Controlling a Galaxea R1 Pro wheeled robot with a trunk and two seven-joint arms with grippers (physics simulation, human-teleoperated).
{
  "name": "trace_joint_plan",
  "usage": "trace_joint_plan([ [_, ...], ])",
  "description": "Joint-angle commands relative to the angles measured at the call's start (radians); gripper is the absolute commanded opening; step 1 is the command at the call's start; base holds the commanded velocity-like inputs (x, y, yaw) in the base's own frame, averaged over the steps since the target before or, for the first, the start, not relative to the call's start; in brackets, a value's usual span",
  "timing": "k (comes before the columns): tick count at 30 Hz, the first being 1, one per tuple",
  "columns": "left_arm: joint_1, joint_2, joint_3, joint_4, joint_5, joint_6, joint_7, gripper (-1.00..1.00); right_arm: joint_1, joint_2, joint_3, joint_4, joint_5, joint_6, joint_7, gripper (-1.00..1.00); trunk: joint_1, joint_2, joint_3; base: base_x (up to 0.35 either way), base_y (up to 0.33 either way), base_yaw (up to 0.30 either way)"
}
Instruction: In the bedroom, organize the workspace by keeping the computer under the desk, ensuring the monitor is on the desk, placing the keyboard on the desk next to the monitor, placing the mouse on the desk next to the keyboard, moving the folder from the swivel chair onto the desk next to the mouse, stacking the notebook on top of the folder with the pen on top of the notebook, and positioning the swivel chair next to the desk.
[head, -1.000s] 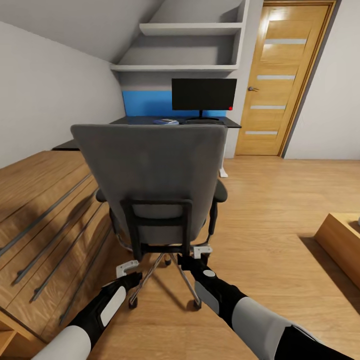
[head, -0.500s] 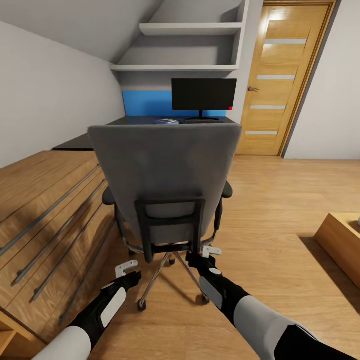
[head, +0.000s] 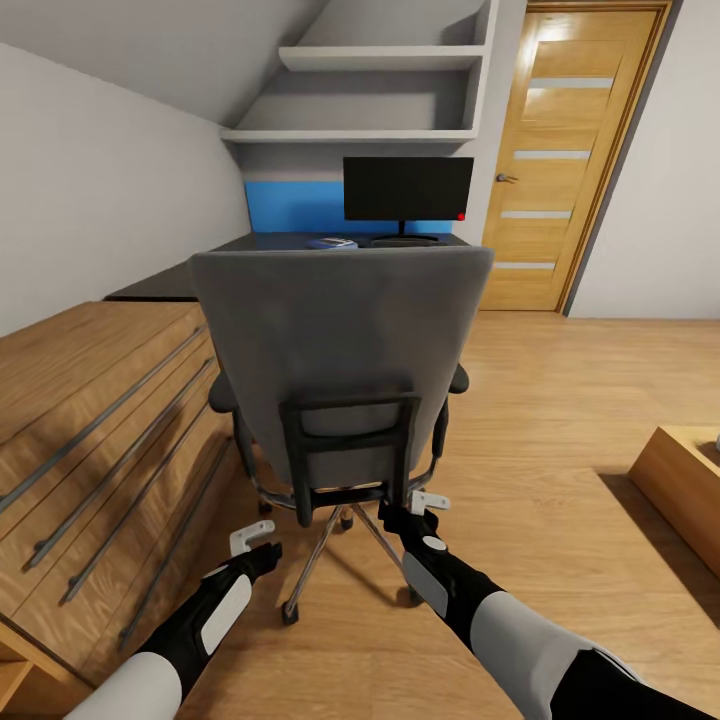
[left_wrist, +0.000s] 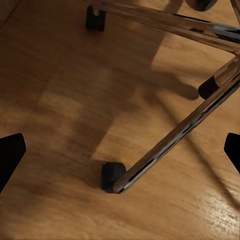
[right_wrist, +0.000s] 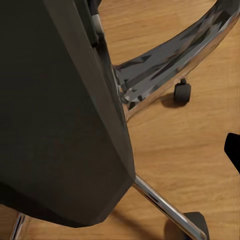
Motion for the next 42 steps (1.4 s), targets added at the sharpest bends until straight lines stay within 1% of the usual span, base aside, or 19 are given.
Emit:
trace_joint_plan([
  [1,0.0,0.001,-0.006,-0.002,0.007,0.003,0.01,1.0,-0.001,0.0,0.008,0.0,-0.011,-0.006,-0.005,1.0,0.0,0.0,-0.001,0.0,0.0,0.0],
  [8,-0.001,0.005,0.005,0.023,0.008,-0.039,0.016,1.0,-0.001,-0.001,0.009,0.0,-0.01,-0.006,-0.005,1.0,0.0,0.0,-0.001,0.0,0.0,0.0],
  [12,-0.002,0.007,0.008,0.0,0.008,-0.042,0.022,1.0,-0.001,-0.001,0.009,0.0,-0.01,-0.006,-0.004,1.0,0.0,0.0,-0.001,0.0,0.0,0.0],
  [14,-0.002,0.01,0.015,-0.017,0.008,-0.042,0.036,1.0,-0.001,-0.001,0.009,-0.001,-0.01,-0.006,-0.004,1.0,0.0,0.0,-0.001,0.0,0.0,0.0],
  [15,-0.002,0.012,0.025,-0.033,0.008,-0.042,0.063,1.0,-0.001,-0.001,0.009,-0.001,-0.009,-0.006,-0.004,1.0,0.0,0.0,-0.001,0.0,0.0,0.0],
  [20,-0.021,0.012,0.039,-0.076,0.007,-0.042,0.169,1.0,-0.001,-0.001,0.01,-0.001,-0.009,-0.006,-0.004,1.0,0.0,0.0,-0.001,0.0,0.0,0.0],
  [21,-0.034,0.012,0.042,-0.091,0.008,-0.041,0.21,1.0,-0.001,-0.001,0.01,-0.001,-0.009,-0.006,-0.004,1.0,0.0,0.0,-0.001,0.0,0.0,0.0],
  [26,-0.053,0.013,0.048,-0.11,0.01,-0.043,0.269,1.0,-0.001,-0.001,0.01,0.0,-0.009,-0.007,-0.004,1.0,0.0,0.0,-0.001,0.0,0.0,0.0],
  [29,-0.057,0.014,0.05,-0.114,0.01,-0.05,0.279,1.0,-0.001,-0.001,0.01,0.0,-0.009,-0.008,-0.003,1.0,0.0,0.0,-0.001,0.0,0.0,0.0],
  [31,-0.058,0.016,0.05,-0.116,0.01,-0.067,0.283,1.0,-0.001,-0.001,0.01,0.0,-0.009,-0.01,-0.001,1.0,0.0,0.0,-0.001,0.0,0.0,0.0],
  [37,-0.06,0.023,0.051,-0.115,0.01,-0.148,0.287,1.0,-0.001,-0.003,0.01,-0.001,-0.008,-0.014,0.001,1.0,0.0,0.0,-0.001,0.0,0.0,0.0],
  [42,-0.06,0.027,0.051,-0.105,0.01,-0.17,0.289,1.0,0.0,-0.005,0.01,-0.002,-0.006,-0.015,0.002,1.0,0.0,0.0,-0.001,0.0,0.0,0.0],
])
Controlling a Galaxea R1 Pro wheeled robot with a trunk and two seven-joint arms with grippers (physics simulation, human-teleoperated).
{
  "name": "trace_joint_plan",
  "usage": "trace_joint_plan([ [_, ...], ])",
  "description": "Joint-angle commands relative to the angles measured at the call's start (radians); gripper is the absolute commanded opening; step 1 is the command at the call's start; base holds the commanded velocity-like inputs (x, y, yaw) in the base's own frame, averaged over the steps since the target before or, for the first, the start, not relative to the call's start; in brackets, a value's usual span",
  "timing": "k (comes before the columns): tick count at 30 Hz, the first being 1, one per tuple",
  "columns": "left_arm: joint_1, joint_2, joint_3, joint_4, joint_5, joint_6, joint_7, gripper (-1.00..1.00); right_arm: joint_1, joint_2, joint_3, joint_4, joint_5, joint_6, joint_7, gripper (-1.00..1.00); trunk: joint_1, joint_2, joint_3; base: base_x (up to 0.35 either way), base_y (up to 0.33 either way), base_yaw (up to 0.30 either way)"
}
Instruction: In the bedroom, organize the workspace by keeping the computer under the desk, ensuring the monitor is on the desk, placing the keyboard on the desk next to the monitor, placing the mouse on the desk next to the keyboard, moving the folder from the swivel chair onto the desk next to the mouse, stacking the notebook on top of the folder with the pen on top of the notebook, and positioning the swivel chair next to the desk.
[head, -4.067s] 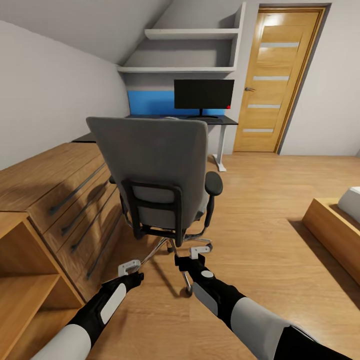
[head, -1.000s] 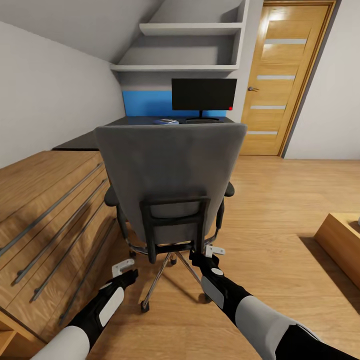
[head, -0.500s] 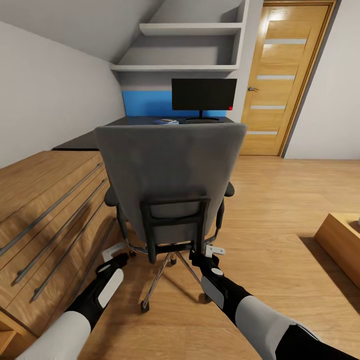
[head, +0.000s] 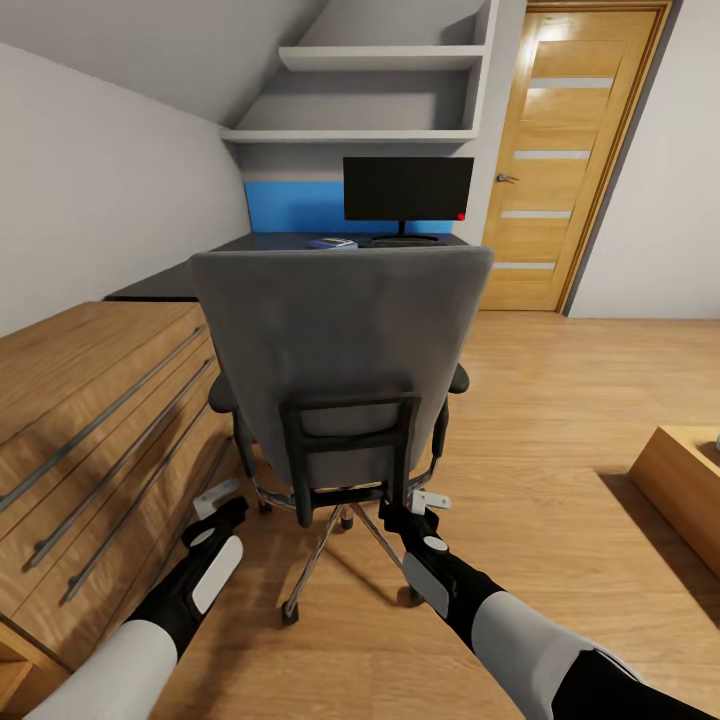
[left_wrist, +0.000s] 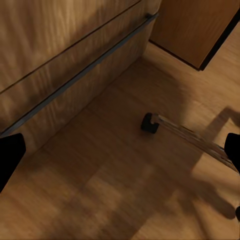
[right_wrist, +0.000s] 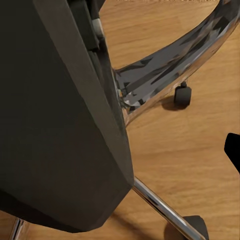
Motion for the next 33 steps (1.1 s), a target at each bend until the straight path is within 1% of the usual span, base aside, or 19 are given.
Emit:
trace_joint_plan([
  [1,-0.001,0.002,-0.007,0.001,0.007,-0.002,0.009,1.0,-0.001,0.0,0.009,0.0,-0.01,-0.006,-0.005,1.0,0.0,0.0,-0.001,0.0,0.0,0.0],
  [12,-0.001,0.003,-0.007,0.023,0.007,-0.008,0.007,1.0,-0.001,-0.003,0.008,0.001,-0.009,-0.006,-0.001,1.0,0.0,0.0,-0.001,0.018,-0.001,0.0],
  [17,-0.002,0.001,-0.01,0.047,0.004,-0.009,0.004,1.0,-0.001,-0.004,0.01,0.002,-0.008,-0.006,-0.001,1.0,0.0,0.0,-0.001,0.225,-0.058,0.0],
  [24,-0.002,0.002,-0.011,0.052,0.003,-0.009,0.003,1.0,-0.001,-0.005,0.009,0.002,-0.009,-0.006,-0.003,1.0,0.0,0.0,-0.001,0.094,-0.015,0.0],
  [33,-0.001,0.002,-0.012,0.052,0.001,-0.009,0.002,1.0,-0.001,-0.006,0.011,0.001,-0.008,-0.006,-0.002,1.0,0.0,0.0,0.002,0.24,-0.001,-0.039],
])
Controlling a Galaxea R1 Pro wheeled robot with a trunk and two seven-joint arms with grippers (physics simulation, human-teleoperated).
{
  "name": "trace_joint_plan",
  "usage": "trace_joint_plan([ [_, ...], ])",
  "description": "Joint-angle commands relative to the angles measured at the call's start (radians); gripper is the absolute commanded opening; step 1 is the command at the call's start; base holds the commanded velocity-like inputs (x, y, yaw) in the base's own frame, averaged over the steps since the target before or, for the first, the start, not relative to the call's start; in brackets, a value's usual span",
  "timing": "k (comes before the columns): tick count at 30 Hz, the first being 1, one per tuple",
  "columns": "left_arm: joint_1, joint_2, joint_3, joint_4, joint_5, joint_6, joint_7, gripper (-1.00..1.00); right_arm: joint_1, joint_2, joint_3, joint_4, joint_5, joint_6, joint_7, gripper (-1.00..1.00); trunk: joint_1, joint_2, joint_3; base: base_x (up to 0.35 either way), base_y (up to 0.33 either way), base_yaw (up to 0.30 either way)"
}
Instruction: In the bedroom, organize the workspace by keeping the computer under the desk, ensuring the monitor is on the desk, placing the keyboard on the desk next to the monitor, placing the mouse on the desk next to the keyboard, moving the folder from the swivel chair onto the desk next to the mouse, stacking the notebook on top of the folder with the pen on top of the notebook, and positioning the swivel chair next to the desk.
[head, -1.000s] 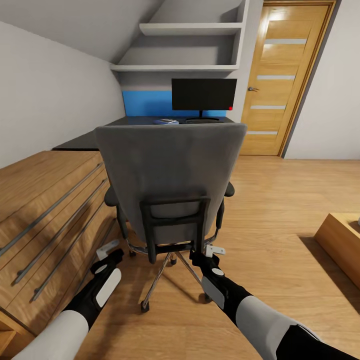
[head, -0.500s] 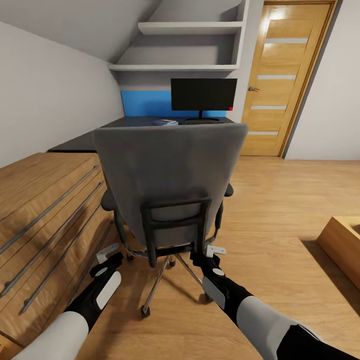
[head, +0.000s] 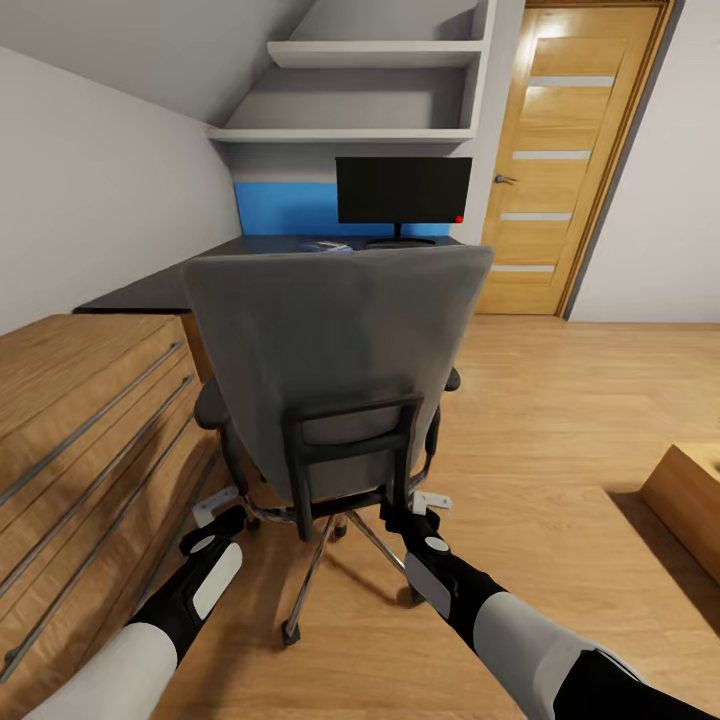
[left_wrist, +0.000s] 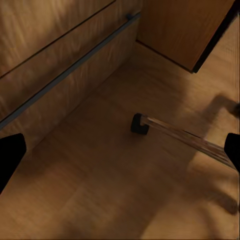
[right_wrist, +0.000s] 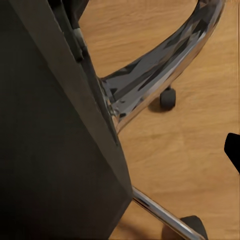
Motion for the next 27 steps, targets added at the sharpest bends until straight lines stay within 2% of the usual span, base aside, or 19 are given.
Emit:
trace_joint_plan([
  [1,-0.001,0.002,-0.008,-0.002,0.009,-0.001,0.008,1.0,-0.001,0.0,0.008,0.001,-0.011,-0.006,-0.007,1.0,0.0,0.0,0.0,0.276,0.0,-0.116],
  [12,-0.001,0.001,-0.008,-0.002,0.009,-0.001,0.008,1.0,-0.001,0.0,0.007,-0.001,-0.011,-0.006,-0.007,1.0,0.0,0.0,0.009,0.31,-0.031,-0.121],
  [27,-0.001,-0.001,-0.008,-0.002,0.009,-0.001,0.008,1.0,-0.001,0.0,0.006,-0.003,-0.011,-0.006,-0.007,1.0,0.0,0.0,0.019,0.271,-0.188,-0.112],
])
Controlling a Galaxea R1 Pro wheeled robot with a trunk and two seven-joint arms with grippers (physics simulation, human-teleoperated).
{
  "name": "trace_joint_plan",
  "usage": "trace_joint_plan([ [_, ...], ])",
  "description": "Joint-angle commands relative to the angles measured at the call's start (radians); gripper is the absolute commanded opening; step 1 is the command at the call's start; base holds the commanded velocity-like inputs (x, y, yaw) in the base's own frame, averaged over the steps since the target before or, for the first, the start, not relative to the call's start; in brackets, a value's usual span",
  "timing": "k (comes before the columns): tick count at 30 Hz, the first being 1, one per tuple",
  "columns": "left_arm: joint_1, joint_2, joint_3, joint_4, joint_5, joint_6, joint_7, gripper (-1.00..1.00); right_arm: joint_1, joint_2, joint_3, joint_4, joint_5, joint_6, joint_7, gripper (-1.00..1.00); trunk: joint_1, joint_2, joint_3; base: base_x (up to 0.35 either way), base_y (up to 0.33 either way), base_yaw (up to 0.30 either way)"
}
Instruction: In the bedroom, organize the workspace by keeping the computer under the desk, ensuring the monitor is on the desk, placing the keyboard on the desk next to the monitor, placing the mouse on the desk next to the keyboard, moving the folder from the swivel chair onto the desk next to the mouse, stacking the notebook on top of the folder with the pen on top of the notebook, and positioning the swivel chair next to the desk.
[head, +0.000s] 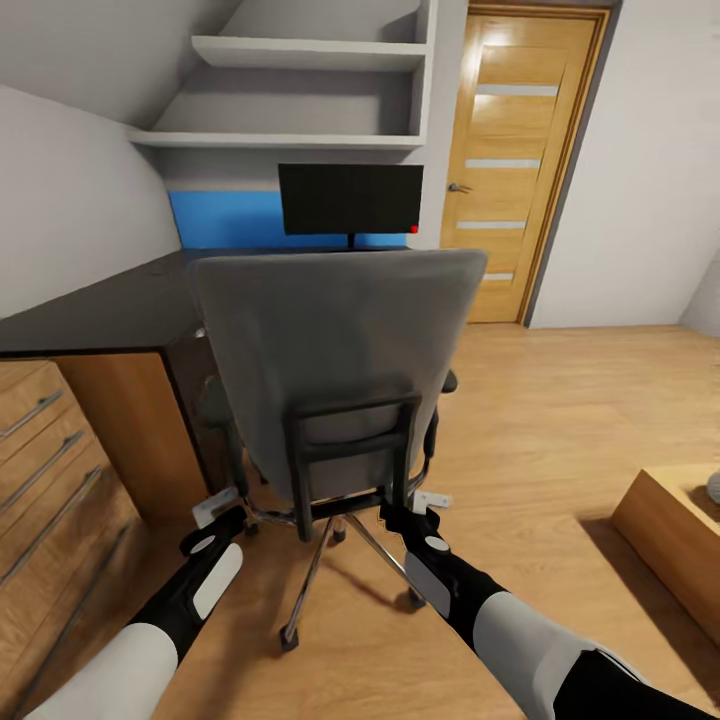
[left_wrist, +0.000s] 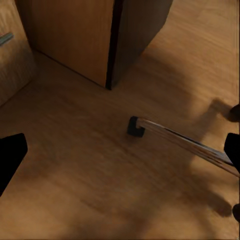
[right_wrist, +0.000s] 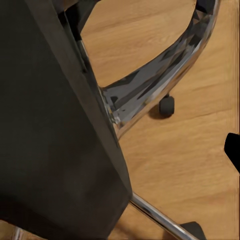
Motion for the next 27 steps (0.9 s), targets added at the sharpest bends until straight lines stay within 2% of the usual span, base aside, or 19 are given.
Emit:
trace_joint_plan([
  [1,-0.001,0.001,-0.011,-0.003,0.005,-0.001,0.004,1.0,-0.001,0.0,0.008,0.0,-0.011,-0.006,-0.005,1.0,0.0,0.0,0.0,0.252,-0.206,-0.1],
  [10,-0.001,0.0,-0.012,-0.003,0.005,-0.001,0.004,1.0,-0.001,0.0,0.008,-0.001,-0.011,-0.006,-0.005,1.0,0.0,0.0,0.003,0.158,-0.135,-0.048],
  [22,-0.001,-0.002,-0.012,-0.003,0.006,-0.001,0.002,1.0,-0.001,0.0,0.009,-0.002,-0.011,-0.006,-0.005,1.0,0.0,0.0,0.003,0.0,-0.004,-0.001],
  [27,-0.001,-0.002,-0.012,-0.003,0.006,-0.001,0.002,1.0,-0.001,0.0,0.009,-0.002,-0.011,-0.006,-0.005,1.0,0.0,0.0,0.003,-0.19,0.0,0.0],
])
